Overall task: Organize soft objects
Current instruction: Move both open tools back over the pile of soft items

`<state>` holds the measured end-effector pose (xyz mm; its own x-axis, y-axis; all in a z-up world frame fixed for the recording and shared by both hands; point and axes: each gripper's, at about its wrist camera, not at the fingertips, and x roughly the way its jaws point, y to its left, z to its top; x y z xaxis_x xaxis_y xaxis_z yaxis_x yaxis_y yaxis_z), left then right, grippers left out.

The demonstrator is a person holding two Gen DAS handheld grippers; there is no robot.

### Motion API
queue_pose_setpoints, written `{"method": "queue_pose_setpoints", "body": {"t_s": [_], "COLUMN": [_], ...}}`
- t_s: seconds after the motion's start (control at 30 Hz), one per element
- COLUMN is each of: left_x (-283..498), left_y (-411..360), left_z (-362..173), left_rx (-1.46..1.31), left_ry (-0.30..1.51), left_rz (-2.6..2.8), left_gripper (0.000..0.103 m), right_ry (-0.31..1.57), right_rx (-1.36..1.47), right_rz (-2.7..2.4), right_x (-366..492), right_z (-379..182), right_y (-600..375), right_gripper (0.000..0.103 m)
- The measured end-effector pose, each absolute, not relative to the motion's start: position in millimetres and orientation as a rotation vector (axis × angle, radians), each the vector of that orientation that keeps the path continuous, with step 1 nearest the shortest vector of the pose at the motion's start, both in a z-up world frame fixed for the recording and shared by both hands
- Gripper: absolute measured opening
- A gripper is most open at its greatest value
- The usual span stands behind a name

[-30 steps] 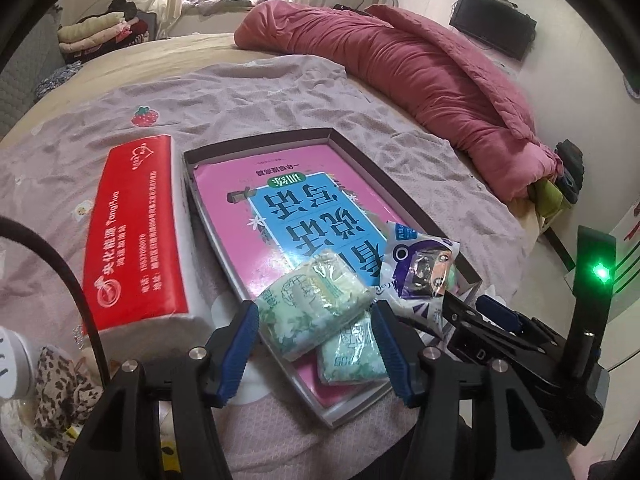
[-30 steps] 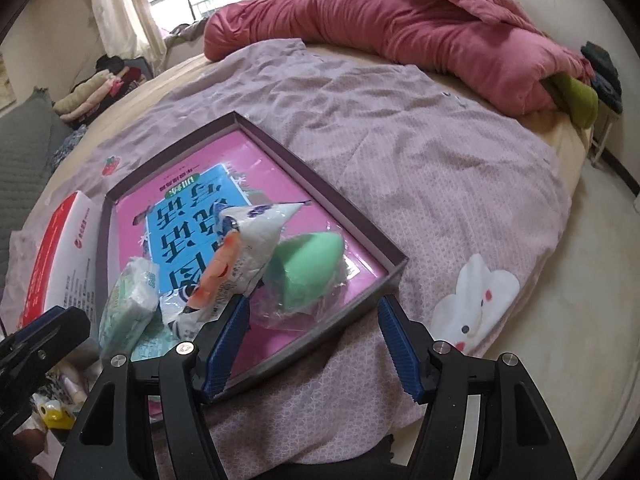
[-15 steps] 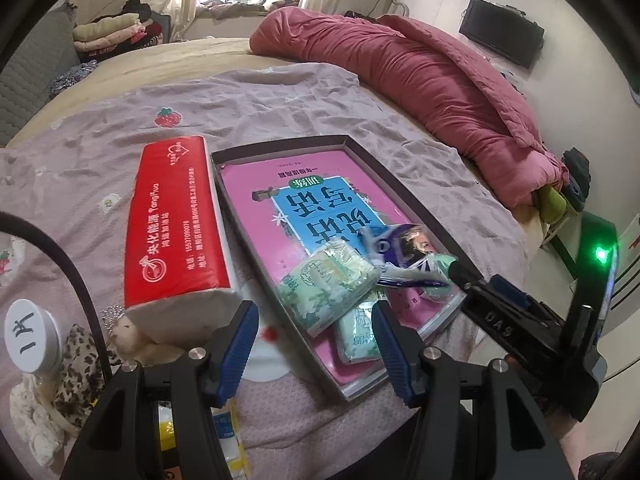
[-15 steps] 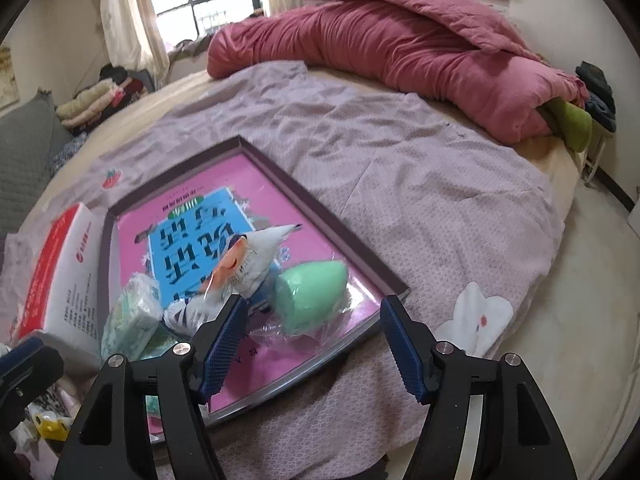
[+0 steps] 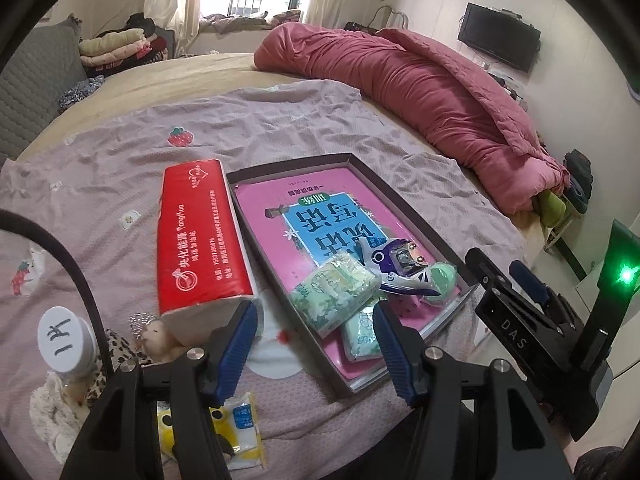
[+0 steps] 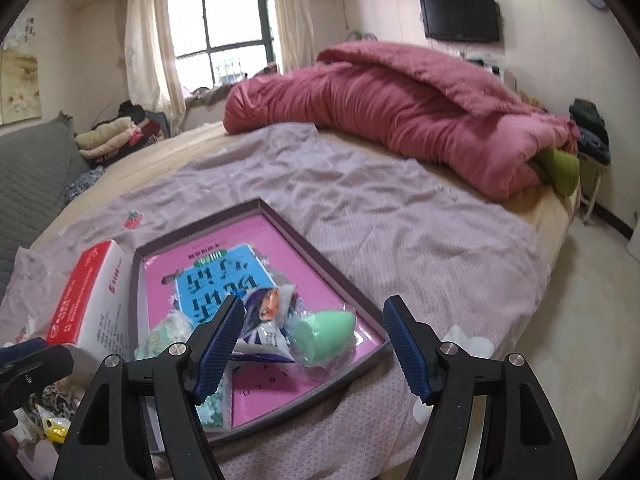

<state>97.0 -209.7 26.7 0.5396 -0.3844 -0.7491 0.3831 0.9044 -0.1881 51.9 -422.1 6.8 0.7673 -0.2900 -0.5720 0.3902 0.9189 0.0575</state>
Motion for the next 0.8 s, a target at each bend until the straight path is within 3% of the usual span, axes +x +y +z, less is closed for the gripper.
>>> {"method": "queue_pose_setpoints", "body": {"t_s": [0.8], "left_x": [75], "left_y": [-160], "left_z": [35], "left_rx": [-0.023], "left_ry": [0.862], "left_rz": [-0.381], "left_gripper": [0.064], "right_ry": [0.512], "right_rx": [0.15], "right_rz": [-0.27], "right_x": [32], "right_z": [36], "right_y": [-375], "right_gripper": [0.074]}}
